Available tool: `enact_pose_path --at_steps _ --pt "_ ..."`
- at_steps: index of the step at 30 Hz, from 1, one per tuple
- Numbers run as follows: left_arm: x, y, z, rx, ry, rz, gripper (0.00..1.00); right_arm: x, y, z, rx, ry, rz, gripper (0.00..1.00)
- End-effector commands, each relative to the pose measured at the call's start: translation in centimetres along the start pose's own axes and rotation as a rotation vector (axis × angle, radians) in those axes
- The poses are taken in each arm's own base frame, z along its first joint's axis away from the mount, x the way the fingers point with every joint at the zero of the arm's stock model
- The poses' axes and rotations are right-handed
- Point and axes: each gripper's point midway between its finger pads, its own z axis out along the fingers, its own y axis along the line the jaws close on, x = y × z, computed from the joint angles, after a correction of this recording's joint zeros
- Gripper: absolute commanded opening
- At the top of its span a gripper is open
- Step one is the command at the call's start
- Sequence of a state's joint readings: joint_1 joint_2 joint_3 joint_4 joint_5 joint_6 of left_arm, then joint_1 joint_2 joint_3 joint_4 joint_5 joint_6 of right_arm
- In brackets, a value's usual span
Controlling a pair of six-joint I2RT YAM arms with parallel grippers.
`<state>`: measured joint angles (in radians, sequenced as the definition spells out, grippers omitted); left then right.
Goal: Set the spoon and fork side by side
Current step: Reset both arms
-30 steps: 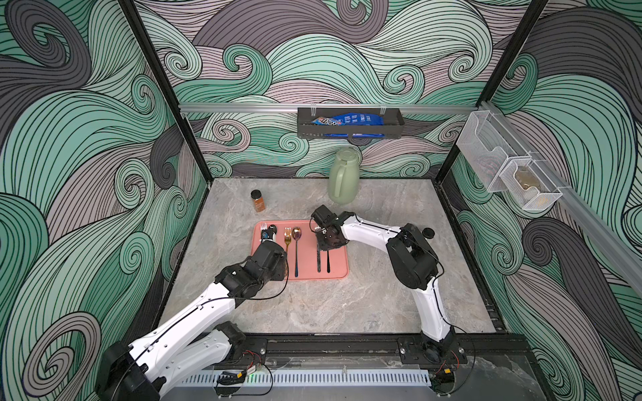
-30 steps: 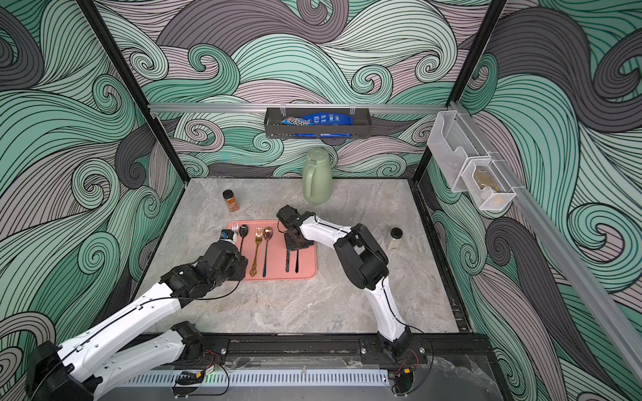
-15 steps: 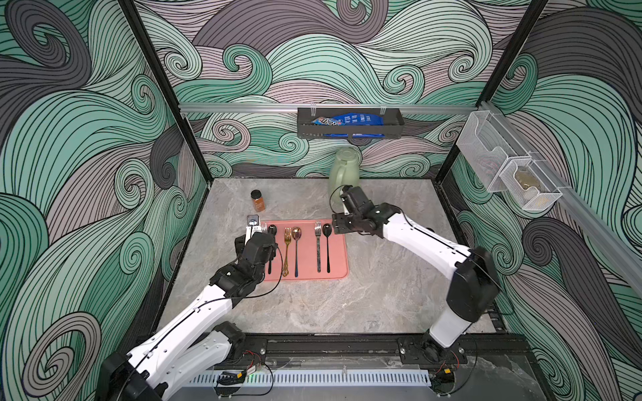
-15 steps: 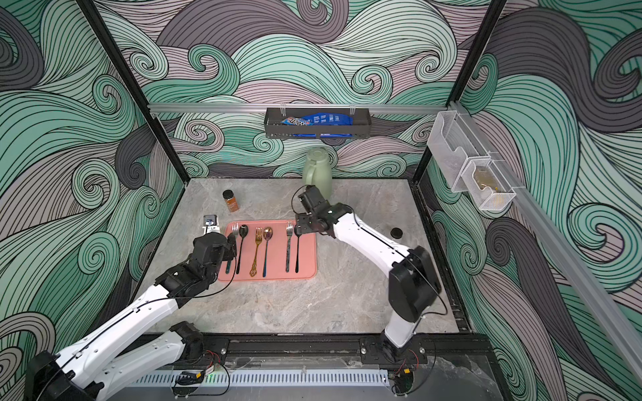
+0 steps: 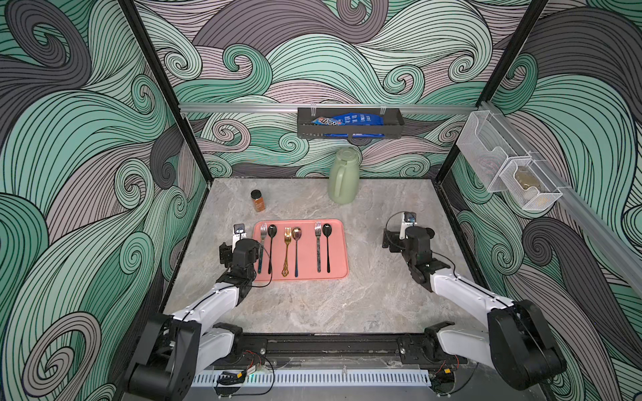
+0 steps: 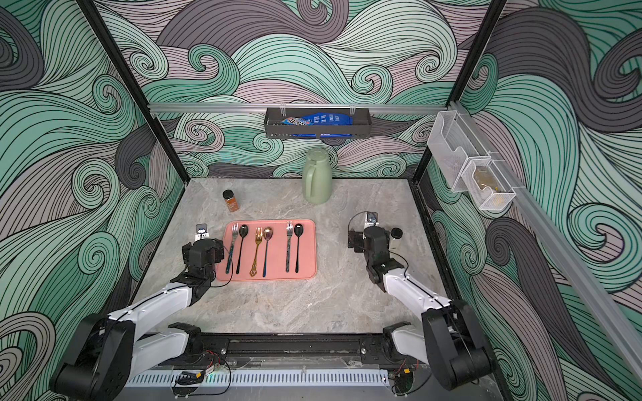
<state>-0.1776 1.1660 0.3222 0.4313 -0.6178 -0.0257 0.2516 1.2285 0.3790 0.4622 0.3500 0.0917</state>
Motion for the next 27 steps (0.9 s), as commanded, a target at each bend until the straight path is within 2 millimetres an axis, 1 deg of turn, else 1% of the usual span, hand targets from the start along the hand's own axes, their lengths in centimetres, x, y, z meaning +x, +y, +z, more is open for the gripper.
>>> enact_pose_path --at_steps 1,2,5,6,7,9,10,11,12,14,16,18,19,20,21,23,27 --pt "-2.3 -0.5 1.1 0.054 -0.095 -0.08 0.86 -6.7 -1.2 -2.6 0.003 -0.454 0.004 0.99" --pt "-2.6 -0.9 1.4 0.084 -0.106 -0.108 0.86 -6.2 -1.3 -2.4 -0.011 -0.462 -0.004 0.99" --pt "-3.0 -2.0 2.5 0.137 -0.113 -0.109 0.86 -5.5 -1.9 -0.7 0.034 -0.416 -0.007 0.99" --pt "-3.3 -2.5 2.8 0.165 -0.118 -0.102 0.85 -5.5 -1.9 -0.6 0.019 -0.426 0.0 0.99" --pt "-3.2 -3.4 3.0 0.207 -0.112 -0.079 0.85 -5.1 -1.9 -0.6 0.002 -0.431 0.004 0.99" --pt "-2.8 -3.7 3.8 0.21 -0.097 -0.084 0.85 -4.4 -2.7 -0.7 0.012 -0.455 0.037 0.99" --pt "-2.3 -3.9 4.4 0.207 -0.096 -0.078 0.85 -4.4 -2.9 -0.8 0.011 -0.48 0.046 0.99" --pt "-2.3 -4.1 4.7 0.21 -0.113 -0.083 0.85 -3.2 -2.8 -0.1 0.013 -0.436 0.029 0.99" --pt "-2.2 -4.4 5.0 0.226 -0.126 -0.081 0.85 -2.4 -2.5 0.7 -0.004 -0.376 0.023 0.99" --pt "-1.5 -4.7 5.4 0.237 -0.128 -0.076 0.85 -3.0 -2.4 1.5 -0.028 -0.343 0.04 0.99" --pt "-1.5 -5.2 5.6 0.255 -0.11 -0.058 0.86 -3.1 -2.4 1.2 -0.032 -0.365 0.038 0.99" --pt "-1.5 -5.3 5.7 0.257 -0.076 -0.052 0.87 -3.5 -2.4 0.3 -0.033 -0.426 0.028 0.99" --pt "-1.3 -5.2 5.8 0.256 -0.068 -0.051 0.87 -3.4 -2.3 0.4 -0.037 -0.414 0.027 0.99" --pt "-1.5 -5.3 5.8 0.257 -0.075 -0.053 0.89 -3.4 -2.2 0.7 -0.044 -0.402 0.024 0.99" --pt "-1.6 -5.3 5.8 0.26 -0.092 -0.054 0.98 -3.3 -2.1 0.8 -0.049 -0.4 0.023 0.99" --pt "-1.7 -5.3 5.7 0.262 -0.12 -0.051 0.99 -3.4 -2.1 0.8 -0.049 -0.404 0.023 0.99" --pt "-1.5 -5.4 5.7 0.264 -0.105 -0.048 0.99 -3.3 -2.0 0.8 -0.053 -0.401 0.022 0.99"
